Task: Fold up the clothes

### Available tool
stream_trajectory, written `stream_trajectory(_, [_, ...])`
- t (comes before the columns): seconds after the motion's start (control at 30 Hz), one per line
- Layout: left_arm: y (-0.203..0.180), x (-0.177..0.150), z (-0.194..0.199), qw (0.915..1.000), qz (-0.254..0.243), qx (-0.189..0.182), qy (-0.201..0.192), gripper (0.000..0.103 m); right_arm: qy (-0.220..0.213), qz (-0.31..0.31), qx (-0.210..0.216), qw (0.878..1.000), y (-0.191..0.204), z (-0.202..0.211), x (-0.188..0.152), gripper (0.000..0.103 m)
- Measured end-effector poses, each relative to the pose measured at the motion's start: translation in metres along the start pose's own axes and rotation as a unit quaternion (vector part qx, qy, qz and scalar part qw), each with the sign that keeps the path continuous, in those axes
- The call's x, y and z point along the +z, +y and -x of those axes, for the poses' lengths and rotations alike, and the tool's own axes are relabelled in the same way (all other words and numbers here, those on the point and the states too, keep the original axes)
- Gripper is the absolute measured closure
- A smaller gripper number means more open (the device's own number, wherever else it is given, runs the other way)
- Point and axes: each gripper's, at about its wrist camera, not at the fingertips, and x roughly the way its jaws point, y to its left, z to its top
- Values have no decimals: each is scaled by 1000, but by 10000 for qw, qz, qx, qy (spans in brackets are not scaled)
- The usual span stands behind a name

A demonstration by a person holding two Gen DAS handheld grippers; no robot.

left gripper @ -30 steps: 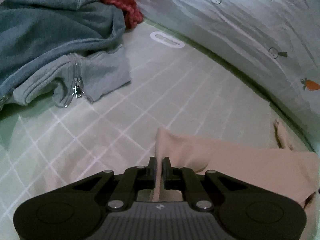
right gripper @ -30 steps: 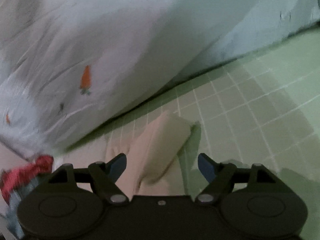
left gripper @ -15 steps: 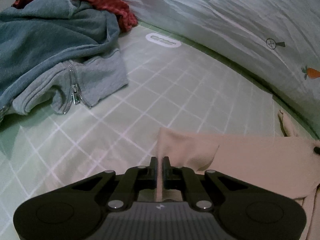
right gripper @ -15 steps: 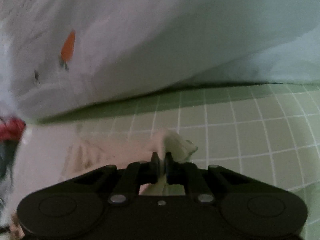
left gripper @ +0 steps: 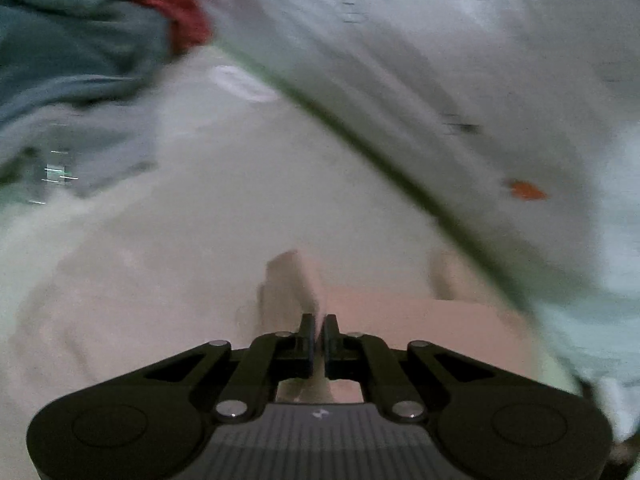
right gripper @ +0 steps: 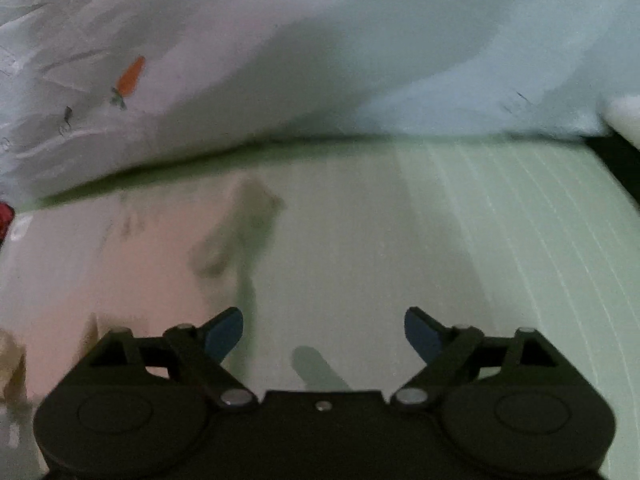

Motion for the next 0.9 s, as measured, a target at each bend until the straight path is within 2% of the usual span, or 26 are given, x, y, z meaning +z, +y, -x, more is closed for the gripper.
stream_trajectory(0.07, [-24,-5,2,9982,37,-582,126,99,115,-187,-44,9997,-13,11,-20,5])
stream_trajectory(0.13, [-52,-13,9,9912,-28,-1300,260,99,128,-364,-104,9992,-25,23,-39,1])
stream_trajectory(0.2, [-79,-21,12,9830,-299,-1757,439,98,74,-489,-201,9986,-34,34,-54,0])
stream_trajectory(0.3, [-110,-38,6,9834,-1162,-1274,559,89,-98,-740,-289,9968,-45,47,-68,0])
stream_trajectory(0.37, [-121,-51,-6,9815,-1710,-476,713,58,-180,-958,-176,9951,-49,51,-72,0])
stream_trajectory(0.43, [-118,-60,-16,9779,-1883,65,910,48,-288,-940,-40,9951,-44,53,-70,0])
stream_trajectory(0.5, [-109,-64,-20,9776,-1781,286,1083,47,-375,-811,86,9960,-37,54,-67,0])
stream_trajectory(0.53, [-104,-64,-21,9777,-1727,375,1139,42,-419,-747,149,9962,-33,55,-66,0])
stream_trajectory(0.67, [-91,-62,-25,9748,-1727,807,1159,39,-502,-410,559,9963,-11,50,-55,0])
stream_trajectory(0.73, [-87,-58,-27,9730,-1746,964,1161,38,-513,-21,692,9963,10,46,-45,0])
stream_trajectory(0.9, [-79,-55,-31,9719,-1710,1095,1194,36,-507,827,1110,9891,61,36,-24,0])
